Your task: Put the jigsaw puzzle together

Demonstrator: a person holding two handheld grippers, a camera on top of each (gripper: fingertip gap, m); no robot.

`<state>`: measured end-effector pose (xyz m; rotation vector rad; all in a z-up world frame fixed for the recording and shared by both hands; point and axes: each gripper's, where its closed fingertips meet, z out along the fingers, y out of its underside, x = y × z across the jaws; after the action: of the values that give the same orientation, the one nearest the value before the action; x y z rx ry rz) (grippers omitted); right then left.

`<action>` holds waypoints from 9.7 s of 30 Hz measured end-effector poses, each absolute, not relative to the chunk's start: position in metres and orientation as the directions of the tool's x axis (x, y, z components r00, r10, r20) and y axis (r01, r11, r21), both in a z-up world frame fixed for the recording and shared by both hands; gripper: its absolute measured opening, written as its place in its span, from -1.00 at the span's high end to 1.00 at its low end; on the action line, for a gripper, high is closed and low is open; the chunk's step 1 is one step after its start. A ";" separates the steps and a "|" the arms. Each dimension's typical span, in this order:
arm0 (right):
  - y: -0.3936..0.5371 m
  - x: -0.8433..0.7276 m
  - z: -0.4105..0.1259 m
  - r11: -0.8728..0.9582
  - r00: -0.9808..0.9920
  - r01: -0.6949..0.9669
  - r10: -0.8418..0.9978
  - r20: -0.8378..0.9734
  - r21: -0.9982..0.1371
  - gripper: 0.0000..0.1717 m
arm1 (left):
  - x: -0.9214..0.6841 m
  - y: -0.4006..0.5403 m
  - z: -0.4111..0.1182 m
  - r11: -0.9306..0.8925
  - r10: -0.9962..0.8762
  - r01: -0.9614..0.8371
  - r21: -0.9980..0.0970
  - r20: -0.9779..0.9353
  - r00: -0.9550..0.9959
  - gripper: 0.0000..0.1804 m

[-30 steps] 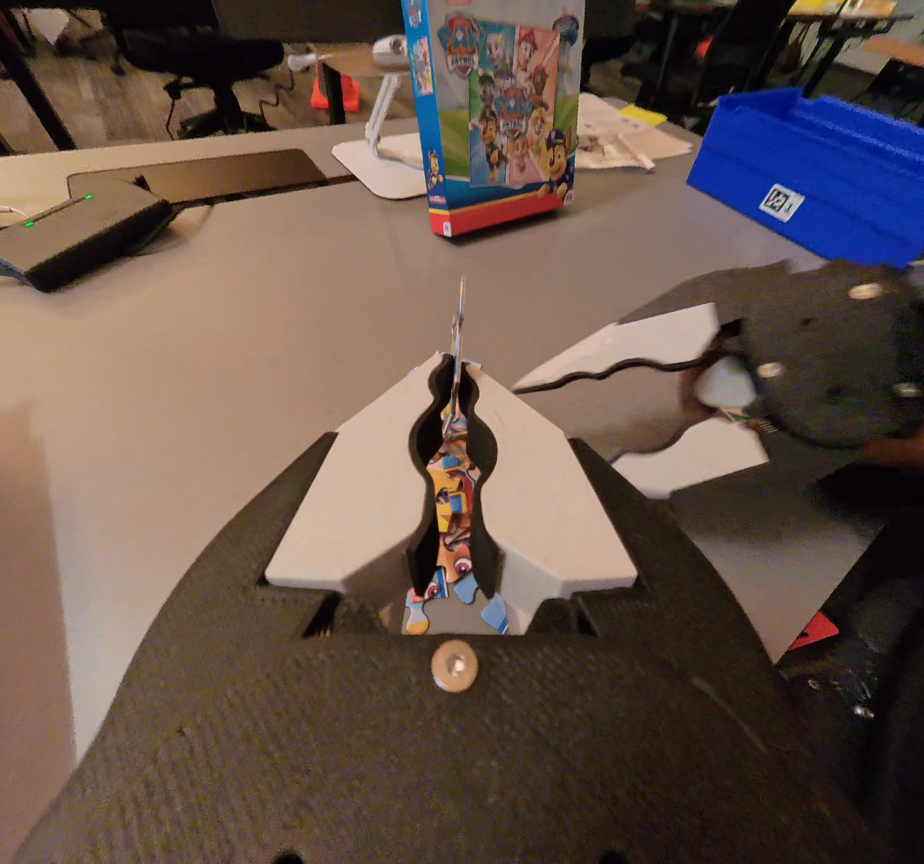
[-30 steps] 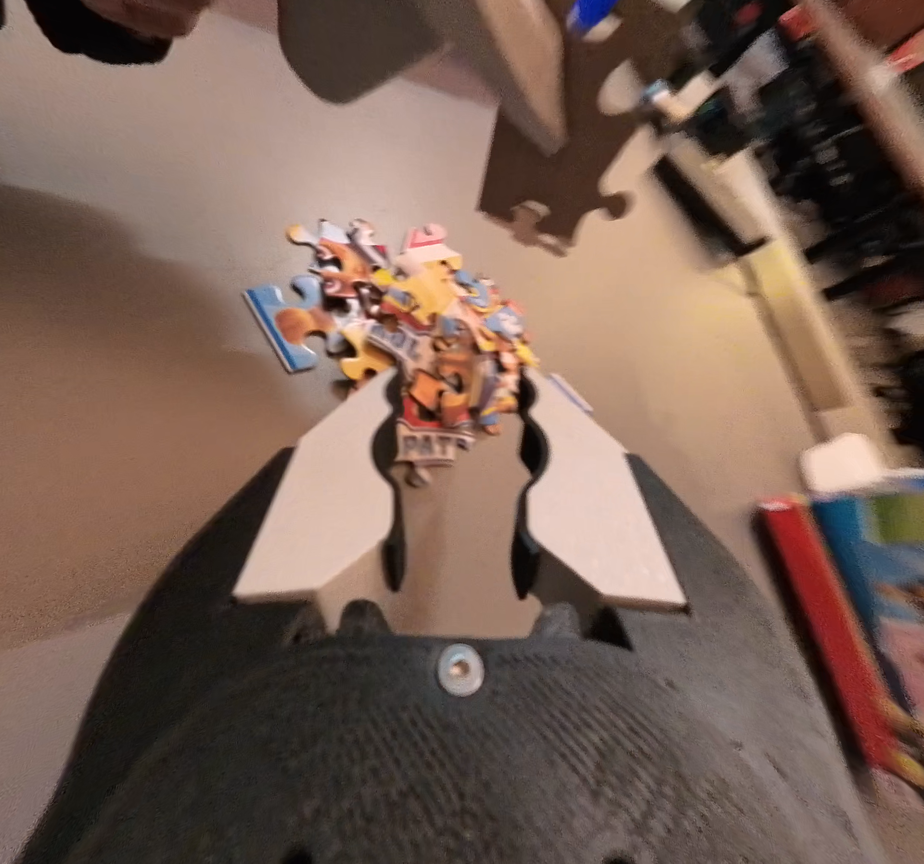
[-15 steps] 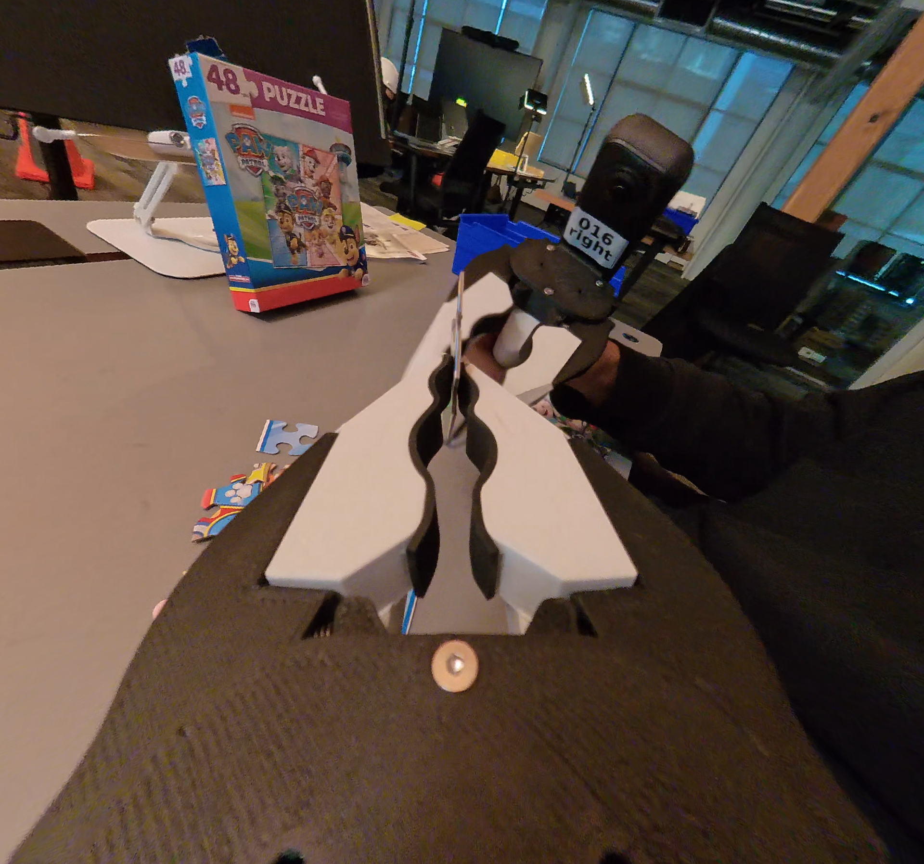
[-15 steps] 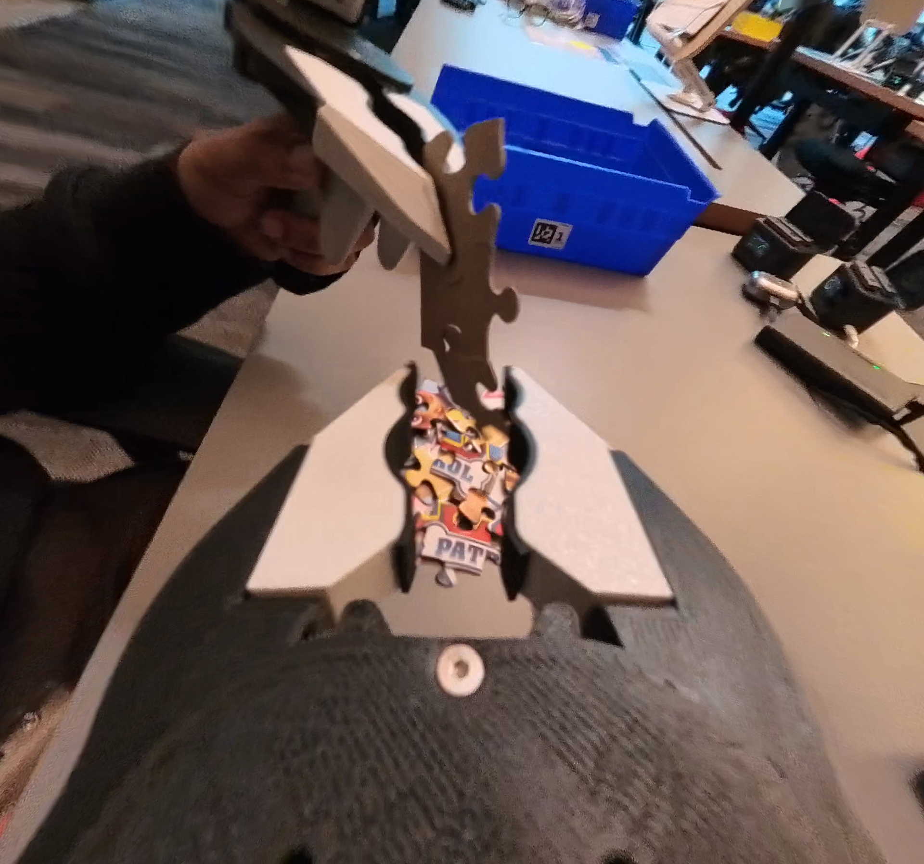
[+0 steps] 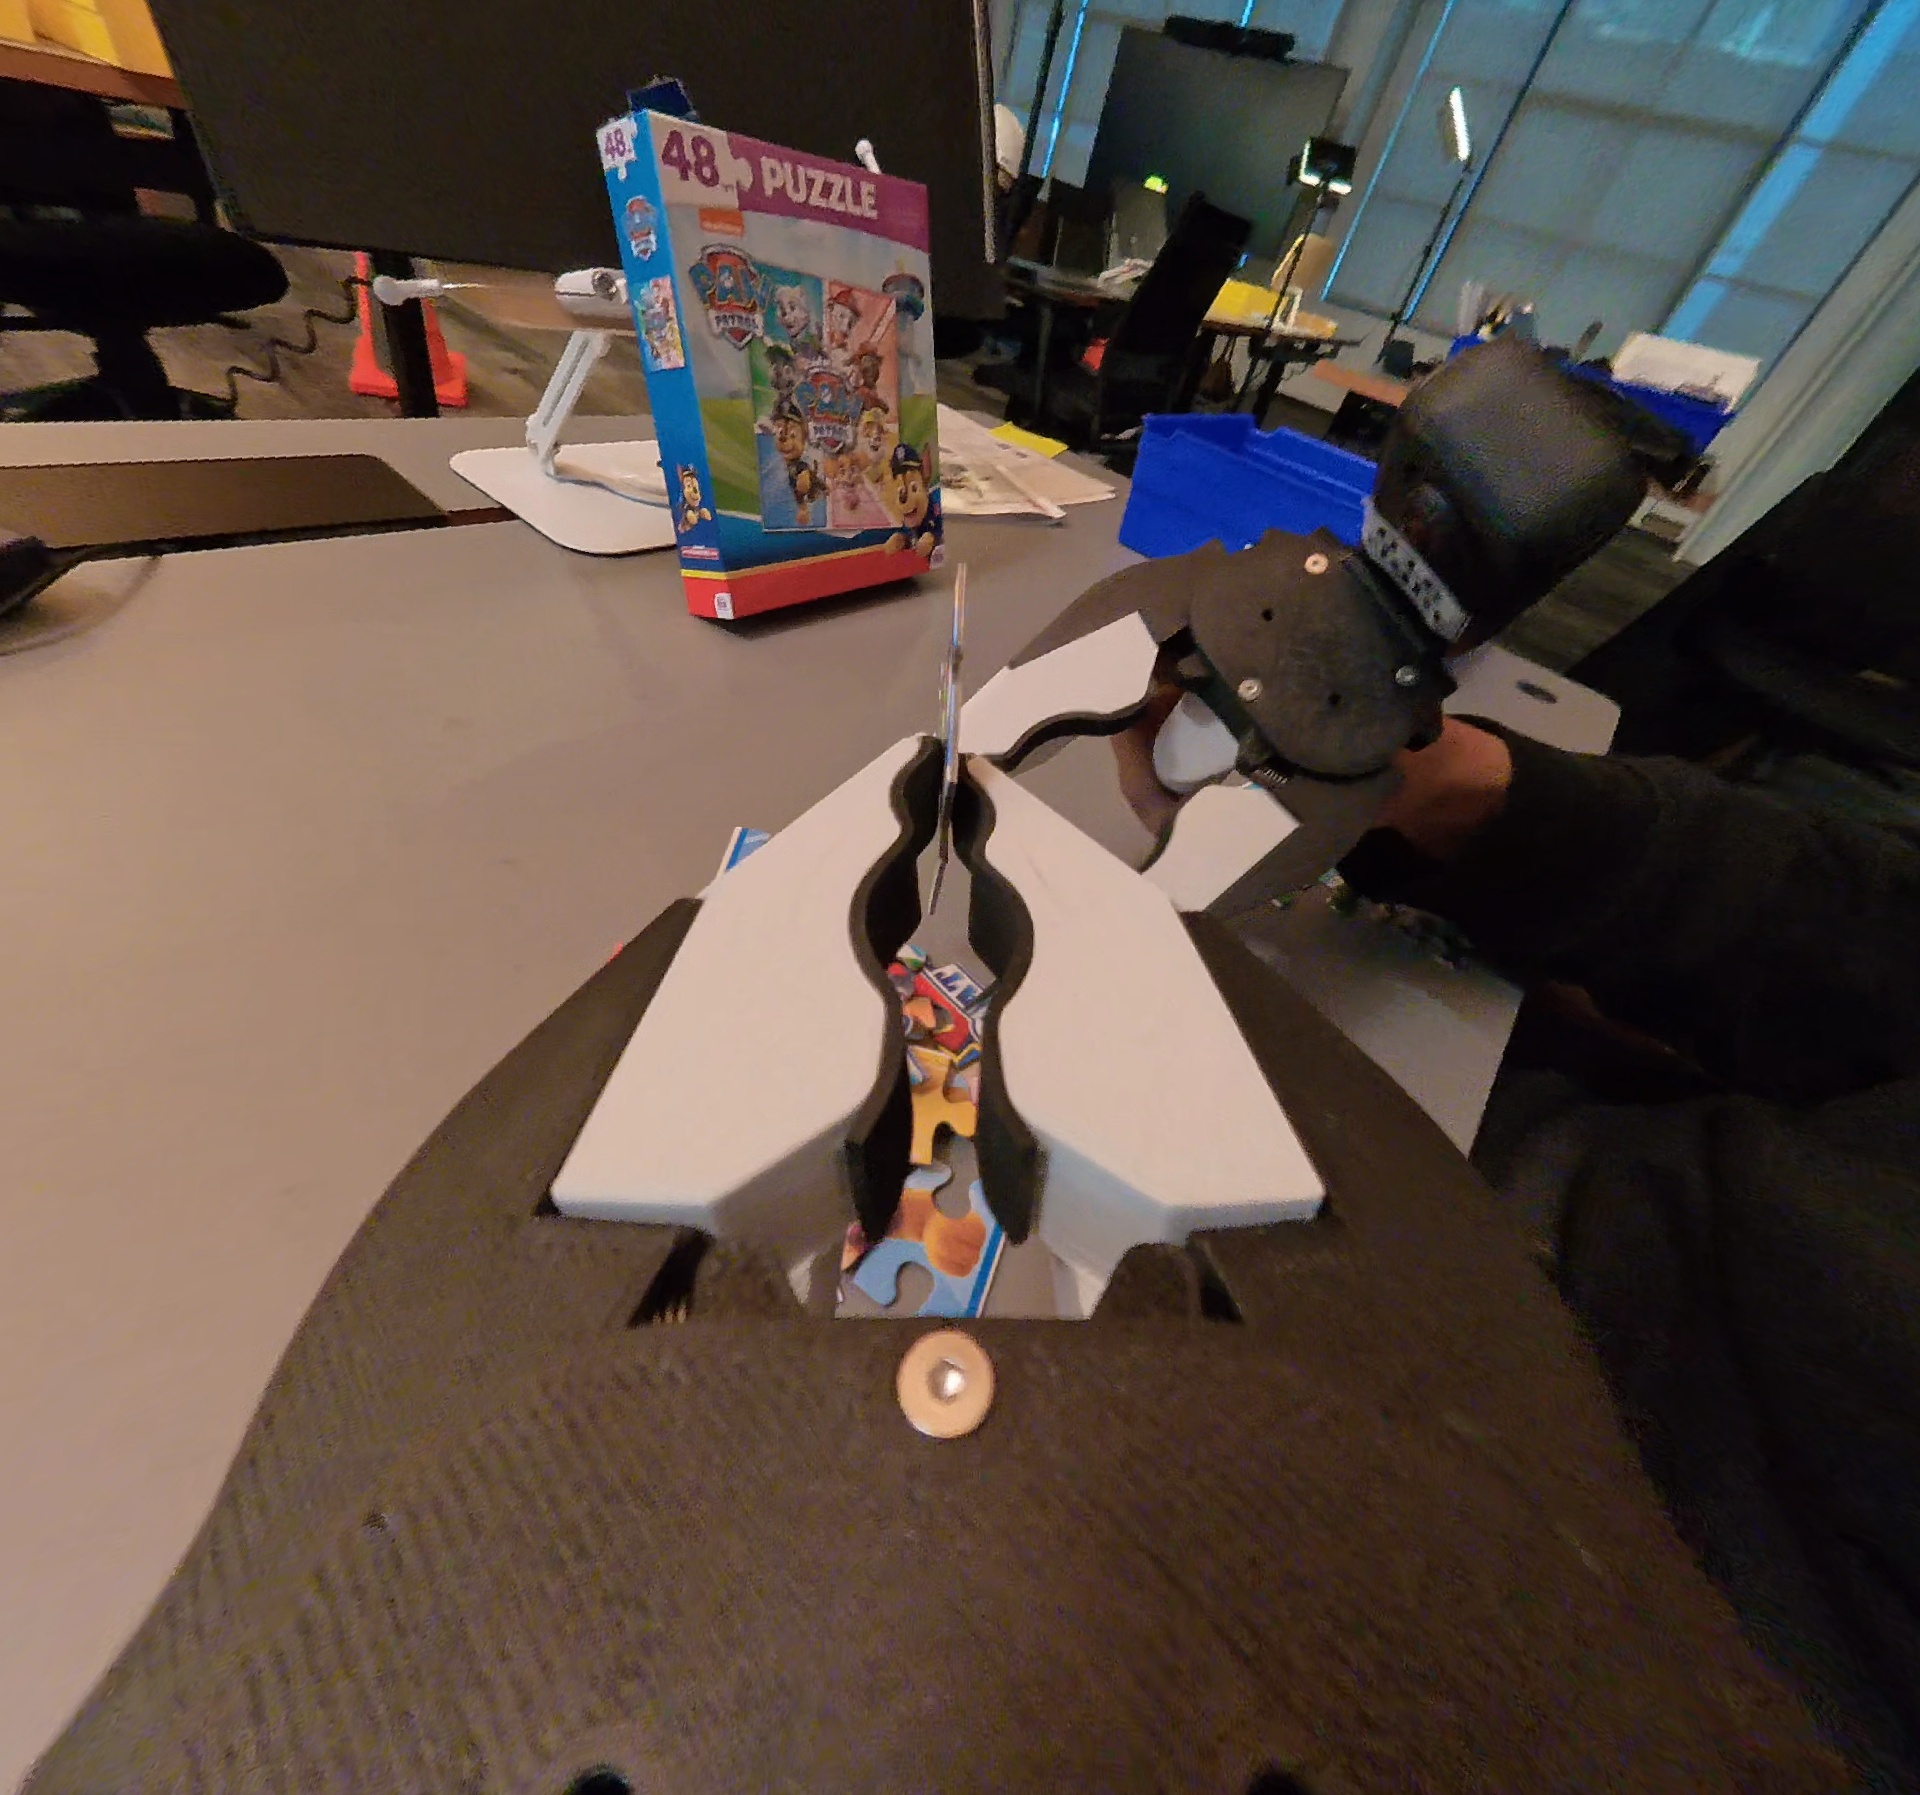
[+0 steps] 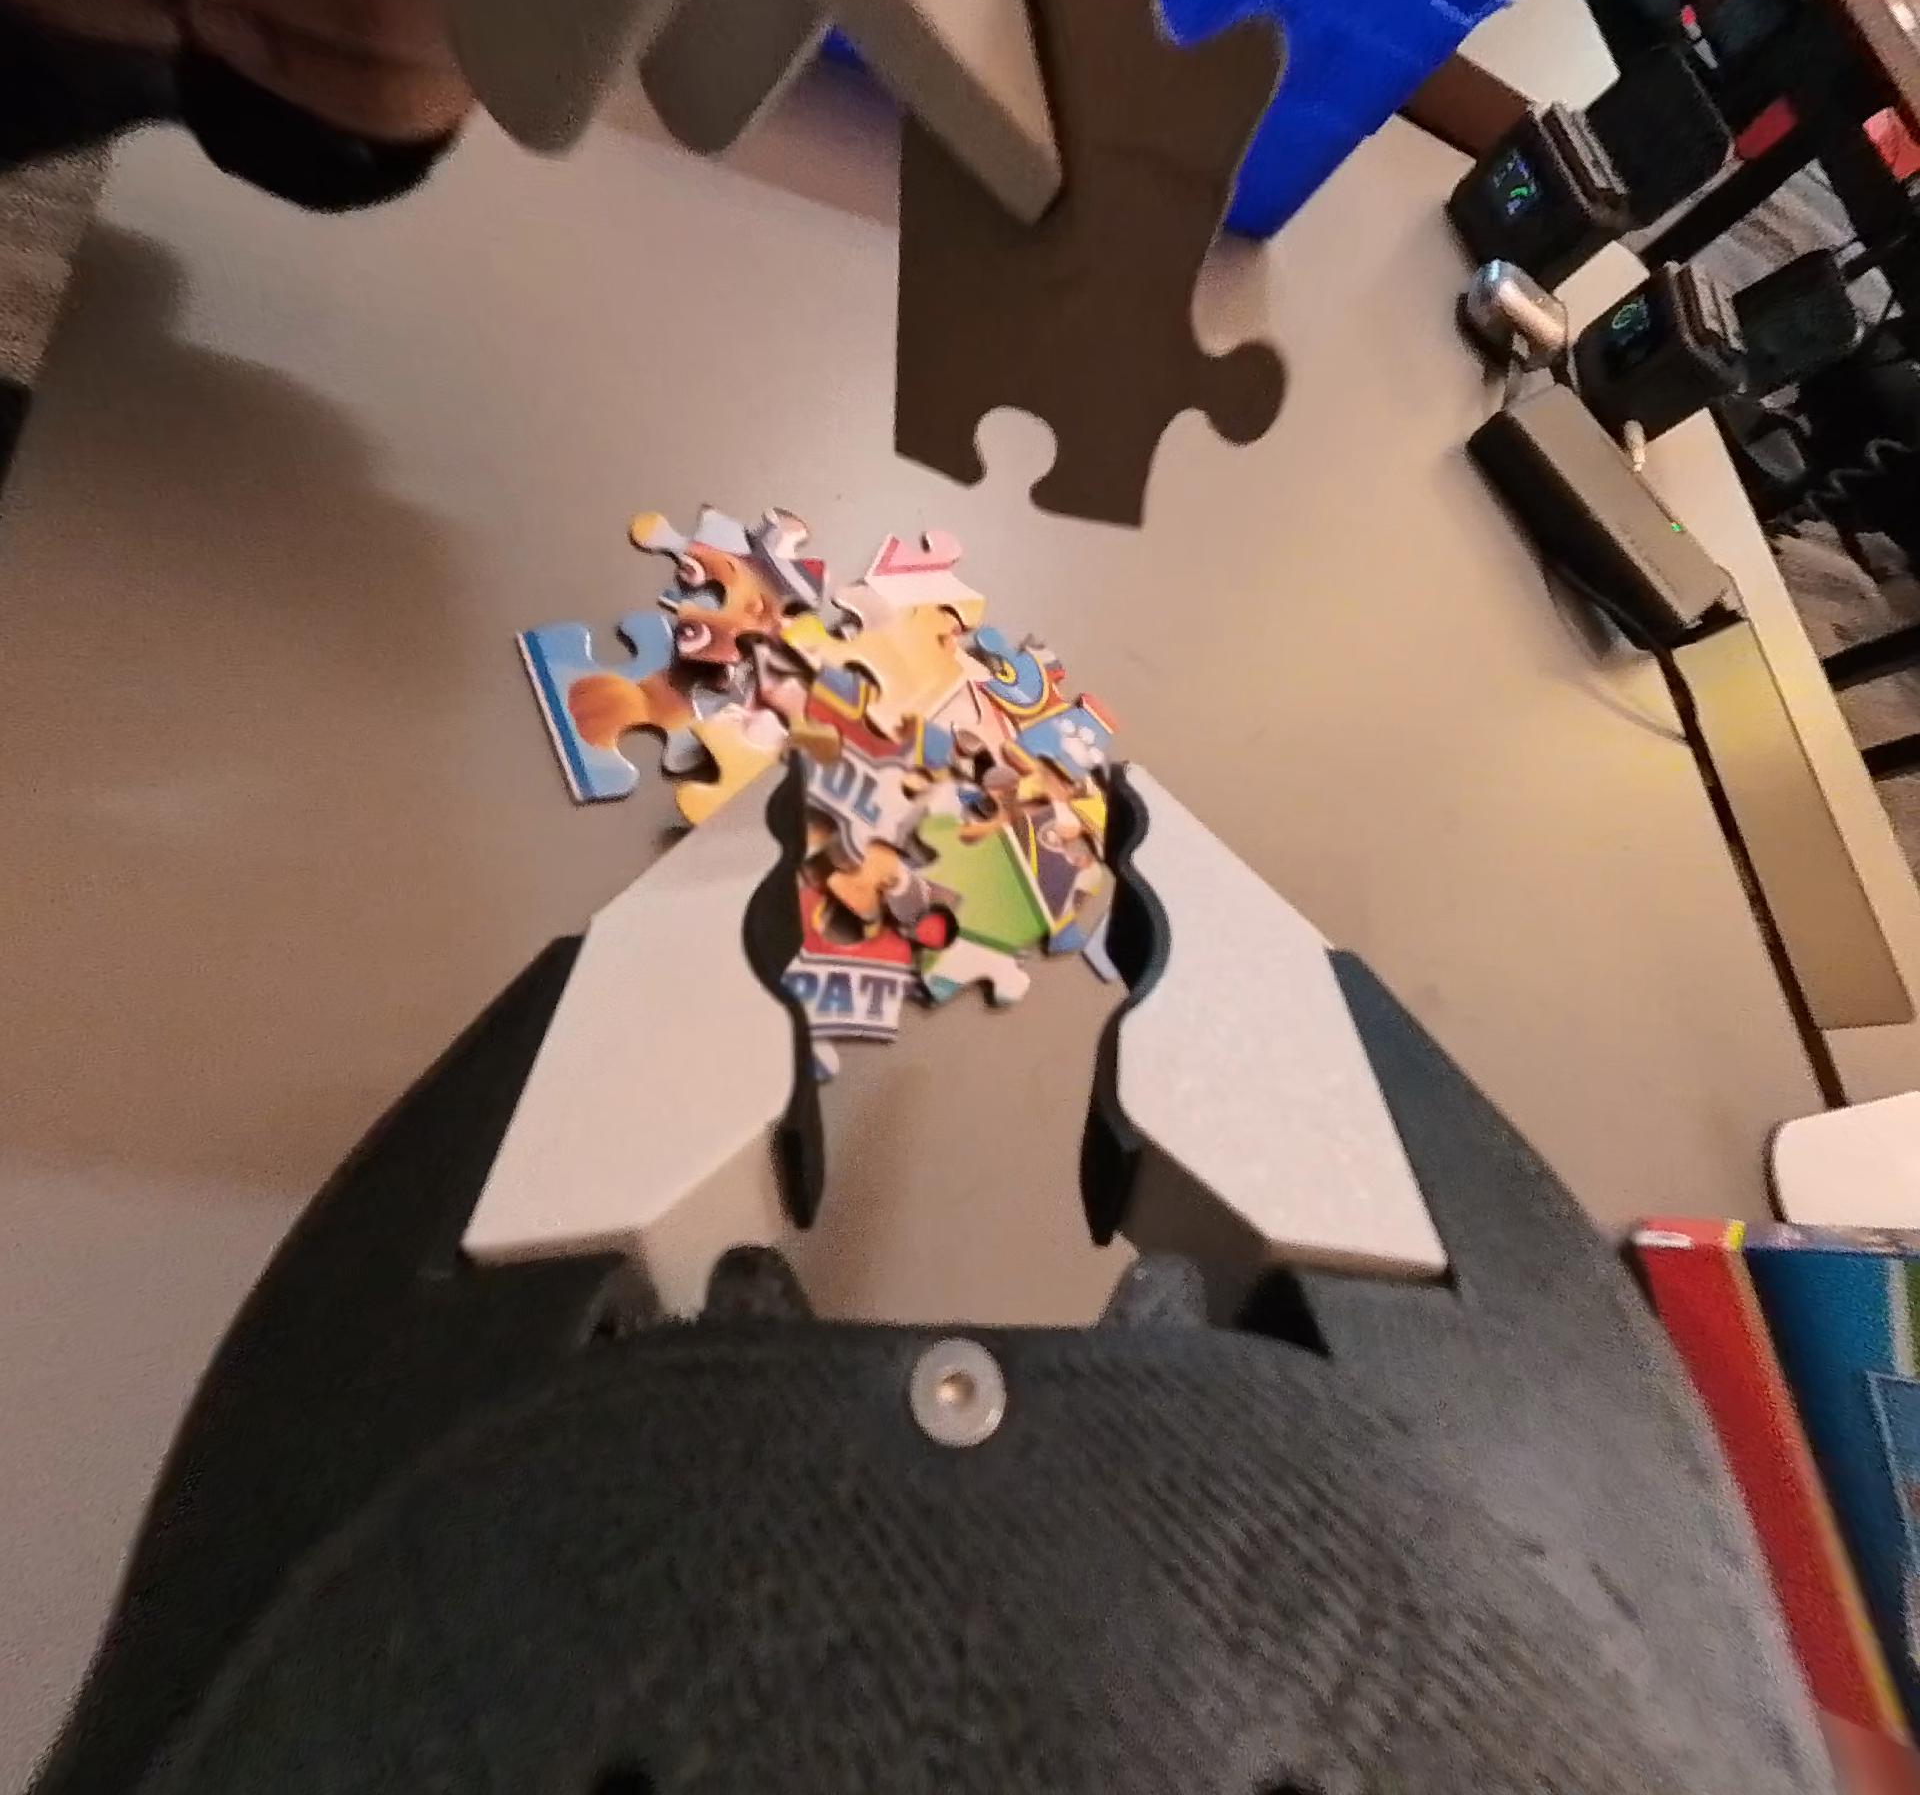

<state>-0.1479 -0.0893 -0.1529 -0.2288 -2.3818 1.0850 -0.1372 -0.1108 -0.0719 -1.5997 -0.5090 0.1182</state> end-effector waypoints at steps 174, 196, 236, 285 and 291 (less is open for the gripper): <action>0.172 0.072 -0.188 0.401 -0.415 0.284 0.870 0.266 -0.871 0.40 | 0.062 0.076 -0.193 -0.778 -0.132 -0.237 -0.582 -0.218 0.967 0.72; 0.175 0.071 -0.188 0.407 -0.404 0.286 0.872 0.276 -0.868 0.41 | -0.138 -0.071 -0.128 -0.508 0.602 0.241 -0.827 -0.141 0.786 0.42; 0.263 0.110 -0.173 0.221 -0.238 0.393 0.962 0.134 -0.893 0.13 | 0.127 0.175 -0.215 -0.725 -0.220 -0.224 -0.651 -0.089 0.971 0.61; 0.193 0.114 -0.187 0.807 -0.383 0.146 0.579 0.719 -0.572 0.98 | 0.069 0.184 -0.210 -0.722 -0.044 0.006 -0.692 0.054 0.998 1.00; 0.200 0.108 -0.182 0.825 -0.314 0.150 0.562 0.765 -0.544 0.98 | 0.063 0.186 -0.210 -0.714 -0.016 0.025 -0.699 0.052 0.999 1.00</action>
<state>0.1078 0.1997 -0.1821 -0.5366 -1.8729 0.4530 0.0627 0.1858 -0.2100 -2.3654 -0.0066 -0.0686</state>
